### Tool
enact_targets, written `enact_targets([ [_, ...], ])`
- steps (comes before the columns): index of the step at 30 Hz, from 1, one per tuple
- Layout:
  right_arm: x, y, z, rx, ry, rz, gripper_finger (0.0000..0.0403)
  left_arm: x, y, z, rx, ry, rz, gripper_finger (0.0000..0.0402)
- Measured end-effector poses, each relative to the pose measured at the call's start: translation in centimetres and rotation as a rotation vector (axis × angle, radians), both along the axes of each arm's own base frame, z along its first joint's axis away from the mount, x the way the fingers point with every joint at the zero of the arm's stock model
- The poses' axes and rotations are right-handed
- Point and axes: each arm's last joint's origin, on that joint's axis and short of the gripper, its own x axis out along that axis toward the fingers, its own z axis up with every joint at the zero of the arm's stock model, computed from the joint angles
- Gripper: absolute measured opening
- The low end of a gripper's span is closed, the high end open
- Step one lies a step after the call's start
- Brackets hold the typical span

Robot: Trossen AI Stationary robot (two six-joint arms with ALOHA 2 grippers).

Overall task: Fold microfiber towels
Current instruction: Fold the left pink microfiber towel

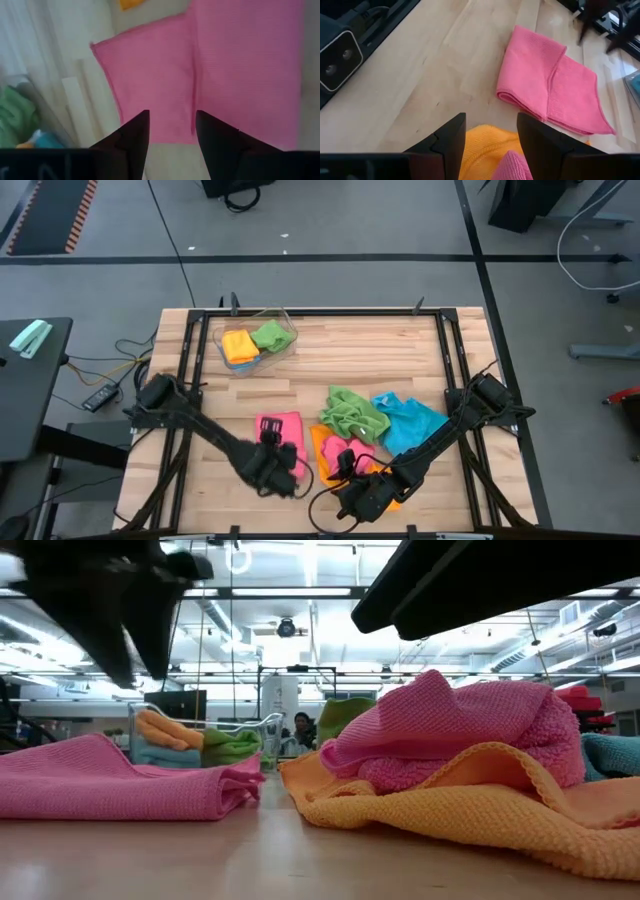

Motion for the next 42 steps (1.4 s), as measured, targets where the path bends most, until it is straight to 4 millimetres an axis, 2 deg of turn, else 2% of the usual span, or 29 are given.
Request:
enact_targets([
  [4,0.0,0.0,0.0,-0.002,0.003,0.008,0.0186,-0.5,2.0,0.0,-0.158,-0.094,0.063,0.0154],
  [10,0.1,0.1,0.0,0.003,-0.005,0.009,0.0186,-1.4,5.1,-2.0,-0.339,-0.111,0.234,0.016],
  [16,0.1,0.1,0.1,0.007,-0.011,0.01,0.0186,-1.8,6.1,-3.8,-0.409,-0.058,0.276,0.0192],
  [20,0.1,0.1,0.1,0.007,-0.011,0.01,0.0186,-1.9,6.1,-3.8,-0.409,-0.054,0.276,0.019],
  [24,0.1,0.1,0.1,0.006,-0.014,0.012,0.0186,-2.0,5.9,-3.8,-0.417,-0.041,0.292,0.0157],
  [35,0.2,0.1,0.1,0.007,-0.014,0.012,0.0186,-2.8,4.6,-3.8,-0.455,0.007,0.25,0.0016],
  [42,0.2,0.1,0.1,0.007,-0.015,0.012,0.0186,-3.2,4.4,-3.9,-0.439,0.035,0.239,0.0006],
])
